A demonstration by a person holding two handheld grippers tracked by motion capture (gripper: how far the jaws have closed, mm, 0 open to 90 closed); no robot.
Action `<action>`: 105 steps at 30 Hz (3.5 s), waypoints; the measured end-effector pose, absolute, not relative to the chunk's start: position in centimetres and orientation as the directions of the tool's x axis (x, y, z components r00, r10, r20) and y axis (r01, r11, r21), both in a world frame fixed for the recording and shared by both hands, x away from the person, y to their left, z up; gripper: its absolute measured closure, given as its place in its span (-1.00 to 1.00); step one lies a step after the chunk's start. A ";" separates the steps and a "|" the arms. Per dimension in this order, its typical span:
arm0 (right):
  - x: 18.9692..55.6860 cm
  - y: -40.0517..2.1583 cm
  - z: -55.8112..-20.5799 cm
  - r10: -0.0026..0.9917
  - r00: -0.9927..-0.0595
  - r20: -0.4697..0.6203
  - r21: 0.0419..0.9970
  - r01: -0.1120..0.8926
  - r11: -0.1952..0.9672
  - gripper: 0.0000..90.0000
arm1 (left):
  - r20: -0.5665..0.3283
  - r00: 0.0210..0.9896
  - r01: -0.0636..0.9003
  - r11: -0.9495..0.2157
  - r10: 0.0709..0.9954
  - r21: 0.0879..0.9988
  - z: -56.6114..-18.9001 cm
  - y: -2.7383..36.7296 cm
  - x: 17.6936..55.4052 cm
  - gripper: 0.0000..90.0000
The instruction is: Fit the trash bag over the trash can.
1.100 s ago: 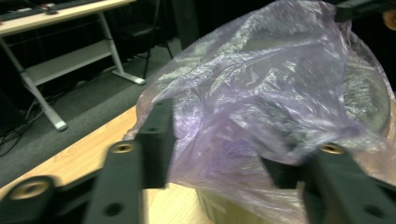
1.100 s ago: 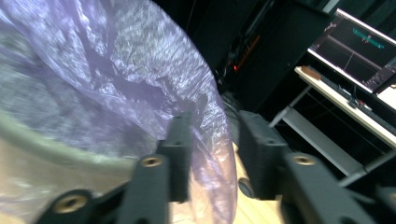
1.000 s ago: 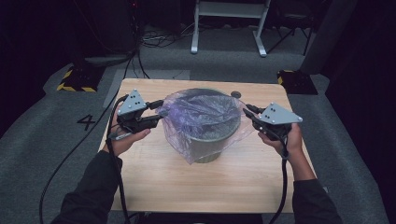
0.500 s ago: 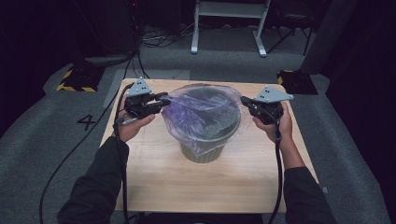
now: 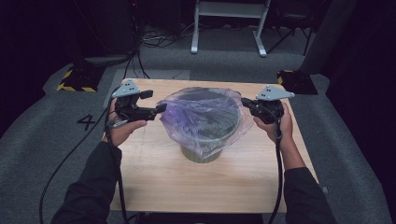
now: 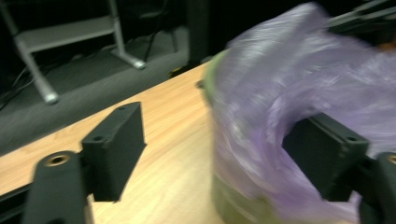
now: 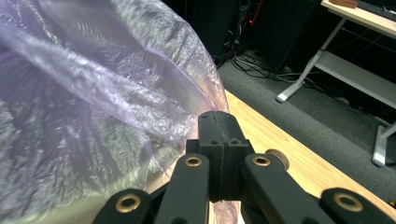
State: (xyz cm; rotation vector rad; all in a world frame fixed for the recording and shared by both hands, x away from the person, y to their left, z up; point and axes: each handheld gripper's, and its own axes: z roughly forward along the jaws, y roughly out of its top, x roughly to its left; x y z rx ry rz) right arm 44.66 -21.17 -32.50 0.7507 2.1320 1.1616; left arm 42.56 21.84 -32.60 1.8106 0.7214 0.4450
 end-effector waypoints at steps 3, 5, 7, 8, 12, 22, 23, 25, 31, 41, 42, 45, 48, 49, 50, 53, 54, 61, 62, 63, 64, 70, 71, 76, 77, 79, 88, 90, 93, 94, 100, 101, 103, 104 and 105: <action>43.7 -21.5 -32.1 0.707 -0.669 -0.229 0.871 0.184 0.456 1.00 | -0.011 0.756 0.228 -0.247 0.655 0.942 -32.2 22.5 40.6 -0.62; 43.1 -21.5 -31.8 0.705 -0.667 -0.240 0.866 0.181 0.466 1.00 | 0.001 0.767 0.219 -0.264 0.642 0.939 -32.2 22.9 39.6 -0.65; 42.6 -21.7 -31.6 0.705 -0.666 -0.243 0.866 0.178 0.467 1.00 | 0.013 0.757 0.218 -0.271 0.653 0.938 -32.4 23.2 38.6 -0.65; 42.4 -21.8 -31.5 0.708 -0.663 -0.244 0.866 0.179 0.466 1.00 | 0.016 0.754 0.207 -0.261 0.657 0.943 -32.5 23.3 37.9 -0.65; 41.8 -21.8 -31.2 0.711 -0.656 -0.252 0.864 0.178 0.470 1.00 | 0.050 0.780 0.138 -0.249 0.624 0.959 -32.2 22.5 34.7 -0.66; 40.7 -21.6 -31.4 0.687 -0.674 -0.271 0.863 0.146 0.484 0.35 | 0.027 0.786 0.206 -0.302 0.618 0.931 -34.7 17.5 33.8 -0.66; 40.6 -21.5 -31.3 0.685 -0.672 -0.282 0.861 0.138 0.490 0.20 | 0.014 0.785 0.218 -0.297 0.619 0.930 -35.0 17.4 34.1 -0.66; 40.2 -21.4 -31.1 0.665 -0.683 -0.301 0.867 0.094 0.490 -0.03 | 0.001 0.798 0.216 -0.287 0.602 0.933 -35.6 17.4 34.5 -0.66; 39.5 -20.4 -30.3 0.576 -0.741 -0.345 0.861 -0.005 0.509 -0.39 | -0.043 0.800 0.239 -0.252 0.598 0.938 -36.4 17.8 36.0 -0.42; 41.3 -17.0 -30.9 0.486 -0.772 -0.409 0.764 0.002 0.646 -0.29 | -0.059 0.812 0.240 -0.240 0.580 0.941 -36.9 18.2 37.6 0.29; 41.6 -16.9 -31.1 0.483 -0.773 -0.411 0.758 0.005 0.652 -0.15 | -0.070 0.820 0.243 -0.235 0.568 0.941 -37.0 18.3 37.7 0.36; 42.1 -16.7 -31.1 0.482 -0.785 -0.390 0.762 0.019 0.648 0.36 | -0.061 0.829 0.229 -0.240 0.556 0.943 -37.3 18.6 37.9 0.65; 42.3 -16.7 -31.0 0.496 -0.773 -0.396 0.768 0.018 0.641 0.75 | -0.055 0.836 0.221 -0.243 0.546 0.945 -37.4 18.8 37.9 0.89; 42.3 -16.8 -30.9 0.497 -0.775 -0.391 0.773 0.018 0.634 0.83 | -0.045 0.835 0.215 -0.249 0.549 0.944 -37.5 18.8 37.9 0.95; 42.3 -16.9 -30.7 0.508 -0.767 -0.392 0.778 0.018 0.628 0.89 | -0.041 0.835 0.215 -0.255 0.549 0.943 -37.5 18.8 37.8 0.97; 42.5 -17.3 -30.0 0.555 -0.734 -0.391 0.796 0.034 0.605 0.99 | -0.034 0.838 0.215 -0.271 0.544 0.938 -37.8 18.9 38.0 0.99; 42.7 -17.4 -29.8 0.572 -0.722 -0.389 0.802 0.040 0.596 1.00 | -0.041 0.840 0.222 -0.273 0.541 0.936 -37.9 18.9 38.1 0.99; 45.3 -18.4 -28.8 0.701 -0.634 -0.328 0.852 0.123 0.510 1.00 | -0.053 0.848 0.253 -0.316 0.527 0.914 -39.1 18.7 38.8 0.99; 45.8 -18.3 -28.8 0.705 -0.631 -0.324 0.849 0.134 0.511 1.00 | -0.046 0.849 0.253 -0.328 0.526 0.910 -39.2 18.7 38.9 0.99; 46.3 -18.3 -28.9 0.714 -0.622 -0.321 0.845 0.153 0.513 1.00 | -0.048 0.849 0.258 -0.334 0.526 0.906 -39.4 18.7 39.0 0.99; 46.9 -18.2 -29.0 0.726 -0.610 -0.319 0.841 0.172 0.514 1.00 | -0.058 0.849 0.267 -0.331 0.526 0.905 -39.5 18.6 39.1 0.99; 49.1 -18.3 -30.2 0.746 -0.608 -0.270 0.811 0.274 0.517 1.00 | -0.080 0.858 0.291 -0.352 0.507 0.890 -40.7 18.4 39.6 0.99; 49.2 -18.5 -30.6 0.749 -0.606 -0.269 0.805 0.286 0.520 1.00 | -0.077 0.862 0.289 -0.361 0.501 0.887 -40.8 18.3 39.6 0.99; 49.0 -19.6 -31.4 0.768 -0.594 -0.239 0.796 0.333 0.505 1.00 | -0.067 0.869 0.294 -0.403 0.491 0.867 -41.5 18.1 39.4 0.99; 48.9 -19.6 -31.5 0.768 -0.591 -0.247 0.791 0.335 0.512 1.00 | -0.066 0.869 0.296 -0.408 0.490 0.864 -41.6 18.2 39.3 0.99; 48.5 -19.9 -31.6 0.767 -0.586 -0.262 0.780 0.339 0.525 1.00 | -0.059 0.867 0.298 -0.420 0.494 0.857 -41.8 18.3 39.1 0.99; 46.6 -21.3 -31.4 0.769 -0.593 -0.241 0.818 0.303 0.489 1.00 | -0.039 0.814 0.267 -0.314 0.580 0.911 -39.2 21.4 37.1 -0.46; 46.4 -21.5 -31.3 0.771 -0.593 -0.232 0.825 0.299 0.479 1.00 | -0.028 0.816 0.247 -0.305 0.577 0.920 -38.1 22.0 36.5 -0.61; 46.1 -21.7 -31.2 0.772 -0.593 -0.229 0.831 0.294 0.472 1.00 | 0.004 0.811 0.203 -0.288 0.585 0.936 -36.6 23.0 35.6 -0.66; 46.1 -21.8 -31.1 0.772 -0.592 -0.231 0.833 0.289 0.471 1.00 | 0.009 0.813 0.193 -0.284 0.582 0.939 -36.1 23.2 35.5 -0.66; 45.8 -21.6 -31.0 0.769 -0.595 -0.235 0.842 0.270 0.467 0.94 | 0.037 0.822 0.131 -0.252 0.568 0.959 -32.4 23.2 35.2 -0.66; 45.8 -21.5 -31.0 0.767 -0.597 -0.236 0.842 0.268 0.468 0.94 | 0.037 0.831 0.121 -0.246 0.555 0.962 -31.9 22.9 35.4 -0.66; 45.7 -21.3 -30.9 0.763 -0.600 -0.240 0.841 0.263 0.472 0.94 | 0.063 0.827 0.108 -0.268 0.559 0.957 -30.9 21.8 35.8 -0.65; 45.7 -21.2 -30.9 0.761 -0.601 -0.244 0.840 0.262 0.476 0.94 | 0.072 0.838 0.098 -0.279 0.542 0.955 -30.5 21.2 36.0 -0.65; 45.7 -21.1 -30.9 0.758 -0.603 -0.247 0.839 0.259 0.479 0.94 | 0.093 0.835 0.093 -0.306 0.543 0.947 -29.9 20.0 36.7 -0.65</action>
